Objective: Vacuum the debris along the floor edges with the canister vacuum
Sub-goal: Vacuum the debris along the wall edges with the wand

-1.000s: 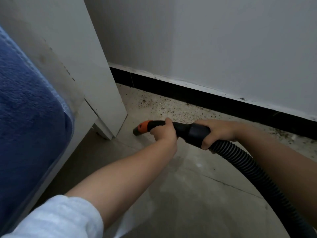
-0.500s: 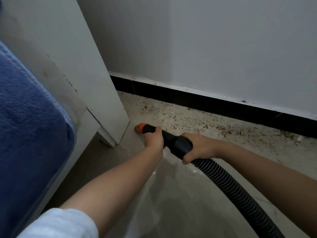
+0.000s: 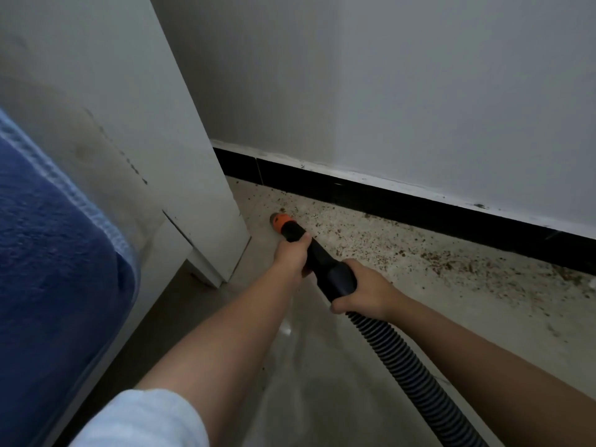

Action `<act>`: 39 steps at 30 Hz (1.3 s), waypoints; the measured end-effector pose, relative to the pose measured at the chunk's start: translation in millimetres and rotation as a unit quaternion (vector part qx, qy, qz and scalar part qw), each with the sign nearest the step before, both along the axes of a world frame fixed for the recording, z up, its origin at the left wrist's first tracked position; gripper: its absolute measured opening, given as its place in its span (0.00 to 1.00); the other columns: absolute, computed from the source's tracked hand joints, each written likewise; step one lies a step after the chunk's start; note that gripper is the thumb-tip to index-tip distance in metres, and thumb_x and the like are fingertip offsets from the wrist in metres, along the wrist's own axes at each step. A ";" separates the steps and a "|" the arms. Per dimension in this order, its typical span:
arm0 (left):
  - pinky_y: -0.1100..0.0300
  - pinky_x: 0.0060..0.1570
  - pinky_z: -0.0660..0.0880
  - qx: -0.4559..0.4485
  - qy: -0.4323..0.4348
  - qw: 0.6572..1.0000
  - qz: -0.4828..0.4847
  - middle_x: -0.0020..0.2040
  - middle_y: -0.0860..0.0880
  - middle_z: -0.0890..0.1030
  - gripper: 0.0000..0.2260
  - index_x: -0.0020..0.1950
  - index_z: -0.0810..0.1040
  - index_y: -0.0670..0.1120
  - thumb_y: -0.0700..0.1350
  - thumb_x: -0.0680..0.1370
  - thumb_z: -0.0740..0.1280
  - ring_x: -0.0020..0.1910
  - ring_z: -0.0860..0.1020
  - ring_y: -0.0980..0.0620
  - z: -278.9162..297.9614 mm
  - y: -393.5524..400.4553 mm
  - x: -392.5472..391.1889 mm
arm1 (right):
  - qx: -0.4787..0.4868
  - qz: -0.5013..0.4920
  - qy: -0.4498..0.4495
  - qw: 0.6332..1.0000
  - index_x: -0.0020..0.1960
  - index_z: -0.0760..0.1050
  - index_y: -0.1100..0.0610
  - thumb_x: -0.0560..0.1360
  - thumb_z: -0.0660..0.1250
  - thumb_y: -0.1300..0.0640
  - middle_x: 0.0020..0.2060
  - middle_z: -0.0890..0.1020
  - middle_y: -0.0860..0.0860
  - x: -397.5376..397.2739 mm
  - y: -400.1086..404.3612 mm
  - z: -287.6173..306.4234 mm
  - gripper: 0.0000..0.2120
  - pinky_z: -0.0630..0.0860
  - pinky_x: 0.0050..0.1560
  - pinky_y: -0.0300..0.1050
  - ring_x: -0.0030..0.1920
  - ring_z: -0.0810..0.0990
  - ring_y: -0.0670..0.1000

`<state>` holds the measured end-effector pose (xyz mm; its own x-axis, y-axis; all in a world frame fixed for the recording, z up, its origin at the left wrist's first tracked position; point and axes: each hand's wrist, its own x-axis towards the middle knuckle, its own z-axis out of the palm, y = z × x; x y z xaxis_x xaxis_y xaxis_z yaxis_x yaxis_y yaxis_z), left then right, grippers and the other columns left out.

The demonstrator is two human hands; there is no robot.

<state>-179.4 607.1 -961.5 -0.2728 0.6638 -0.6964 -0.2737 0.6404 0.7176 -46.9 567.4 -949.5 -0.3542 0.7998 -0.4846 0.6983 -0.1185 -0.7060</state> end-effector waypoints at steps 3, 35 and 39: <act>0.49 0.54 0.75 0.006 -0.019 1.000 -0.010 0.63 0.39 0.73 0.20 0.69 0.65 0.39 0.44 0.79 0.63 0.60 0.74 0.40 -4.8 8.3 1.0 | 0.010 -0.008 0.001 1.000 0.56 0.64 0.52 0.66 0.74 0.56 0.45 0.73 0.48 4.5 5.3 -7.4 0.24 0.70 0.34 0.35 0.40 0.73 0.44; 0.54 0.51 0.76 0.018 -0.059 0.998 0.022 0.52 0.44 0.76 0.17 0.66 0.68 0.41 0.47 0.80 0.61 0.49 0.76 0.46 1.7 42.0 0.0 | -0.046 0.012 0.027 0.999 0.52 0.68 0.49 0.57 0.73 0.54 0.46 0.76 0.49 5.1 74.5 4.7 0.26 0.75 0.42 0.39 0.45 0.76 0.46; 0.54 0.49 0.75 0.024 -0.082 0.995 0.051 0.48 0.45 0.76 0.15 0.64 0.69 0.41 0.47 0.80 0.60 0.47 0.76 0.47 8.0 29.8 0.1 | -0.065 0.038 0.039 0.996 0.54 0.69 0.51 0.62 0.75 0.58 0.45 0.76 0.49 8.0 73.9 14.8 0.24 0.75 0.40 0.39 0.42 0.77 0.48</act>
<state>-179.3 636.9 -953.5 -0.2258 0.6716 -0.7057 -0.4520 0.5695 0.6865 -38.9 641.2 -934.7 -0.4517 0.7020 -0.5506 0.6526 -0.1608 -0.7404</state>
